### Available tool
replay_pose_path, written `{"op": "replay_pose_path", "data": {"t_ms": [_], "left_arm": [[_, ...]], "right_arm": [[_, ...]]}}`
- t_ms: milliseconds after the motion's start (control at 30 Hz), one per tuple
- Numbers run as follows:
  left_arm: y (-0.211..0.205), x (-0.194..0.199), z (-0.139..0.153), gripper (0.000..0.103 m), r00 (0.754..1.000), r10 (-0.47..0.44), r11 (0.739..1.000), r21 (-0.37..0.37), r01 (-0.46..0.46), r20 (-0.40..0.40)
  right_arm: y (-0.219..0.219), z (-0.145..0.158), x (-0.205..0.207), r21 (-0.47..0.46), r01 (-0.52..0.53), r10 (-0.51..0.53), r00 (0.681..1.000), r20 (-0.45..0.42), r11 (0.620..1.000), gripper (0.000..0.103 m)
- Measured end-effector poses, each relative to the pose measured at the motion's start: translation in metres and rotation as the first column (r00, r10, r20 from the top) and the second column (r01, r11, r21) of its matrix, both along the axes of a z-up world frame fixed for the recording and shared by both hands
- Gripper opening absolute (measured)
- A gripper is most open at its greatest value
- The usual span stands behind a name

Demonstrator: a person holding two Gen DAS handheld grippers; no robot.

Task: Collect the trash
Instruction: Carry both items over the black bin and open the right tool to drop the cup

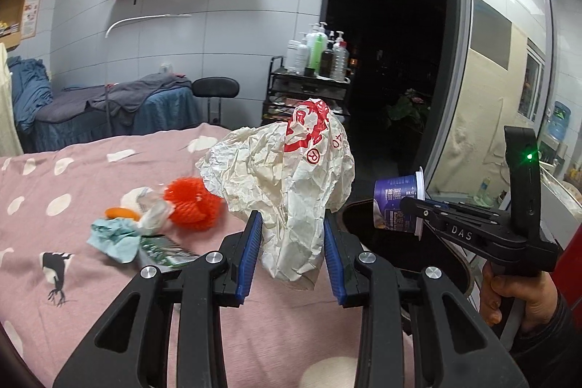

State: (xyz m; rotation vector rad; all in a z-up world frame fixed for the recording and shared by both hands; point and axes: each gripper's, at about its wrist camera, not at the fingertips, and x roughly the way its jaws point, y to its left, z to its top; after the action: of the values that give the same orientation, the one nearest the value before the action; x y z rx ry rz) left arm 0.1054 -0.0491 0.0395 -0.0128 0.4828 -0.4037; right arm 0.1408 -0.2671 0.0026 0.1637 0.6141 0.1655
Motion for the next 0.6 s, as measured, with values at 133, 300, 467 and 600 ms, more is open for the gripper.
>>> {"op": "replay_pose_path", "data": {"t_ms": [133, 300, 467, 600], "left_arm": [[-0.017, 0.002, -0.001, 0.033, 0.999, -0.039, 0.999, 0.006, 0.039, 0.002], [-0.034, 0.003, -0.006, 0.033, 0.997, -0.081, 0.997, -0.001, 0.081, -0.017], [-0.049, 0.005, -0.012, 0.033, 0.993, -0.116, 0.993, 0.004, 0.116, -0.035], [-0.059, 0.006, -0.016, 0.033, 0.989, -0.138, 0.990, 0.012, 0.139, -0.047]], "right_arm": [[-0.025, -0.013, -0.003, 0.005, 0.059, -0.059, 0.998, -0.035, 0.998, 0.009], [-0.048, -0.029, -0.001, 0.009, 0.116, -0.114, 0.990, -0.083, 0.993, 0.009], [-0.059, -0.049, 0.008, -0.002, 0.145, -0.144, 0.979, -0.143, 0.989, 0.009], [-0.067, -0.073, 0.016, 0.005, 0.161, -0.157, 0.964, -0.217, 0.987, 0.009]]}}
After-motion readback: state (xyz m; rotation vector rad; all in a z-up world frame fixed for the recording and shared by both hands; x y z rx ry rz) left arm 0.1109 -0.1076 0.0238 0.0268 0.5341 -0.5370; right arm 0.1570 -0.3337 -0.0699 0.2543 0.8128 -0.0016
